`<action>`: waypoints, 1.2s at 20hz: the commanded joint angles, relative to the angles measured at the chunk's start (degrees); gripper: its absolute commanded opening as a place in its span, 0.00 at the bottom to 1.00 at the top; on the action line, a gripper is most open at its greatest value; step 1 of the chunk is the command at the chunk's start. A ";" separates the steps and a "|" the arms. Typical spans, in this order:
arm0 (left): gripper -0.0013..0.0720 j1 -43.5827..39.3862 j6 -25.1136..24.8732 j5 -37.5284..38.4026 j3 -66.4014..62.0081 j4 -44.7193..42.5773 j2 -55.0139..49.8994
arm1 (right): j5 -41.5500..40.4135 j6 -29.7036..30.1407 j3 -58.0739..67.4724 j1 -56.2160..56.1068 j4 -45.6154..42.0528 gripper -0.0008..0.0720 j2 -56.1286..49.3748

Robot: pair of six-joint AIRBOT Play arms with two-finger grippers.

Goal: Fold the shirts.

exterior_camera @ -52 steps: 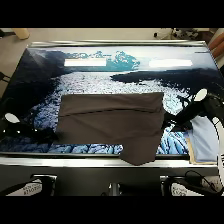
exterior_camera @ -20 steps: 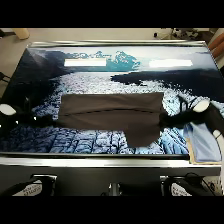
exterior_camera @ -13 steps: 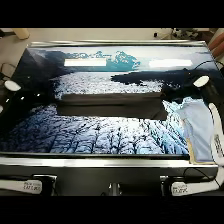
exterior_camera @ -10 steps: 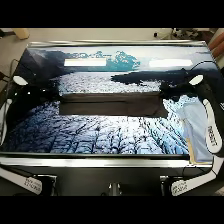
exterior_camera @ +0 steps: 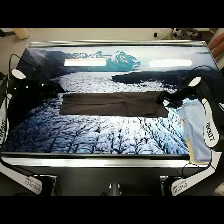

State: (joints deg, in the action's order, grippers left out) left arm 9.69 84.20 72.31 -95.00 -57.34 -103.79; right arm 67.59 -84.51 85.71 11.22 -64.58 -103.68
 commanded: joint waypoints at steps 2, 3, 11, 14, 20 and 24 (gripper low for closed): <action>0.92 -2.95 -0.42 1.70 -0.44 0.24 5.03 | 3.56 0.11 -0.37 -3.58 0.50 0.99 -3.34; 0.92 -4.15 -0.42 1.73 -0.44 0.24 5.92 | 2.95 -0.46 -0.37 -4.48 1.03 0.96 -3.63; 0.05 -24.30 -0.37 -10.93 -0.13 6.38 -0.22 | 6.86 -1.18 5.64 -5.35 5.51 0.05 8.57; 0.05 -34.40 -0.22 -19.21 -0.24 18.60 -7.32 | 12.70 -1.27 5.88 -5.44 8.31 0.05 16.59; 0.05 -49.05 -5.31 -28.94 -0.33 46.62 -17.14 | 20.48 -2.78 5.88 -5.42 7.56 0.05 28.92; 0.05 -47.01 -9.49 -27.28 -0.31 46.18 -15.78 | 16.52 -4.22 5.81 -5.90 10.25 0.05 29.03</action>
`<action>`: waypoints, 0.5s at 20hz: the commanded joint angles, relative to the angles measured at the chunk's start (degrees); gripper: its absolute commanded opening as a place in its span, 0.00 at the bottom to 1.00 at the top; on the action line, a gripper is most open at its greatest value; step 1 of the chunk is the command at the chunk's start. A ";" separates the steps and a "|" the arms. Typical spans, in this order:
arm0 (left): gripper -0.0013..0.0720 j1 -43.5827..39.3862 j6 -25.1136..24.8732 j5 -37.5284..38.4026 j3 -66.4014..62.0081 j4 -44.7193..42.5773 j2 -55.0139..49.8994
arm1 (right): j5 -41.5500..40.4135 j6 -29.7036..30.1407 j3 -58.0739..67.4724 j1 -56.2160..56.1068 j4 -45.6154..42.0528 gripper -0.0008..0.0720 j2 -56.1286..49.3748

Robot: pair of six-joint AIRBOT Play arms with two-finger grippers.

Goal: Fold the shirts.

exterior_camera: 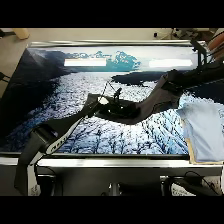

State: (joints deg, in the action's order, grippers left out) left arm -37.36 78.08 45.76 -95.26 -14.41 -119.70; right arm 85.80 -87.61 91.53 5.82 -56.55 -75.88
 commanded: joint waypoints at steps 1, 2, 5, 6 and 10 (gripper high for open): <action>0.05 2.86 -3.34 0.42 -0.04 -0.96 2.51 | -3.56 -1.09 0.00 -1.84 3.72 0.05 0.55; 0.05 5.97 -3.32 1.60 -0.04 -5.60 5.29 | -5.75 -1.05 0.00 -3.96 4.61 0.05 -0.46; 0.05 17.42 -2.51 5.75 -0.04 -18.97 16.63 | -14.69 -0.87 0.00 -13.79 6.71 0.05 -6.40; 0.05 21.14 -1.55 6.86 -0.04 -21.59 20.48 | -18.53 -0.85 0.00 -17.31 8.22 0.05 -9.51; 0.05 33.59 -1.60 10.16 -0.04 -23.19 35.76 | -33.16 1.01 0.00 -29.27 20.87 0.19 -24.26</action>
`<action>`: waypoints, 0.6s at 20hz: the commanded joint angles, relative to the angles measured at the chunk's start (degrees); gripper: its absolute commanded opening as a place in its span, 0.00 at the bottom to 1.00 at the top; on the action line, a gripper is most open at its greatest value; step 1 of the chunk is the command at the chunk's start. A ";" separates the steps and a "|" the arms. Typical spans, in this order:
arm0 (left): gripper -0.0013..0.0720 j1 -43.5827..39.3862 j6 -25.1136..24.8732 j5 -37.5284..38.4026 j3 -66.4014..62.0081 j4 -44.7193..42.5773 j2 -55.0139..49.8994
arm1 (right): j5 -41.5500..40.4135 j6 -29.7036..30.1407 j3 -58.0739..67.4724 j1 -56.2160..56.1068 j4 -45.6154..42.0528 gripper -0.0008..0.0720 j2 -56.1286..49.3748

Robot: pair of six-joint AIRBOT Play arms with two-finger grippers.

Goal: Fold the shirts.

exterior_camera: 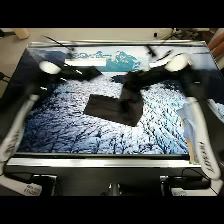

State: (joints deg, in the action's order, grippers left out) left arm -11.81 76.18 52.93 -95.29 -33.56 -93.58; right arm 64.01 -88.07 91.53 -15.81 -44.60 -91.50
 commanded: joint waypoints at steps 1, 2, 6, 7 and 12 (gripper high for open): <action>0.05 9.88 0.26 3.41 0.00 -4.09 12.66 | -14.27 3.21 0.02 -9.53 14.34 0.65 -12.22; 0.05 11.45 0.24 3.93 -0.02 -4.83 15.41 | -15.08 6.25 0.02 -10.12 19.15 0.97 -14.67; 0.05 14.75 0.28 10.60 0.00 -11.65 21.05 | -4.87 5.46 0.02 -3.34 16.55 0.97 -13.77; 0.05 14.91 0.31 12.81 0.00 -13.88 21.33 | -0.74 3.45 0.02 0.15 11.45 0.97 -11.74; 0.05 14.62 0.28 15.21 2.47 -17.27 21.29 | 18.71 -8.79 -3.72 13.97 -24.87 0.89 -6.29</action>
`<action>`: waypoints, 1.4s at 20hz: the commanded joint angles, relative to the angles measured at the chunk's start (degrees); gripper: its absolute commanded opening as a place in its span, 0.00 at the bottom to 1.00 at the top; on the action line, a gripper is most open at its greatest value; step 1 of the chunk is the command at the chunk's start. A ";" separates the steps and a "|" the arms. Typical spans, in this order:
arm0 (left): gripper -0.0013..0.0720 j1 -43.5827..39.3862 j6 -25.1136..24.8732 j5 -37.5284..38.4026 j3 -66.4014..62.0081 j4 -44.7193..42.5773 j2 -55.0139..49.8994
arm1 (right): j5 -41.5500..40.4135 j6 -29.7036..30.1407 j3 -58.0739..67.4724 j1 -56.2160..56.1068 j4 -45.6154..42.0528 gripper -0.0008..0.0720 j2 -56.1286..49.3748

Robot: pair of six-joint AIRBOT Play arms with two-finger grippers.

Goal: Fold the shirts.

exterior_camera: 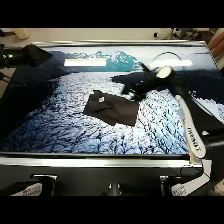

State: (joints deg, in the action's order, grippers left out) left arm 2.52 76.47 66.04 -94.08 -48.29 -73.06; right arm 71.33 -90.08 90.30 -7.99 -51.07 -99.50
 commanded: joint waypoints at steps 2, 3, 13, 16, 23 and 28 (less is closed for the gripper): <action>0.05 -0.33 0.00 1.88 2.29 -2.56 0.72 | 7.19 -4.46 -10.29 6.03 -12.04 0.88 1.66; 0.05 -0.90 0.02 1.88 2.75 -2.54 0.63 | 2.91 -2.60 -13.90 5.11 -7.37 0.88 1.57; 0.05 -1.53 -0.04 1.88 3.50 -3.37 0.59 | -4.46 10.21 -10.56 7.15 16.37 0.05 3.96; 0.05 -1.53 -0.26 0.57 3.50 -7.02 0.57 | 2.08 6.10 1.70 18.16 13.07 0.05 10.95; 0.05 -1.53 -0.22 -1.64 3.50 -10.43 0.57 | 16.90 -1.29 13.00 43.52 0.17 0.05 17.99; 0.05 -1.55 -0.24 -1.55 3.50 -10.40 0.59 | 21.59 -1.42 13.75 58.36 -2.12 0.05 18.21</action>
State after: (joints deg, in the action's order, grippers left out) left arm 0.97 76.27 64.64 -90.61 -58.37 -72.49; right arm 88.79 -91.02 103.04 42.22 -51.53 -81.80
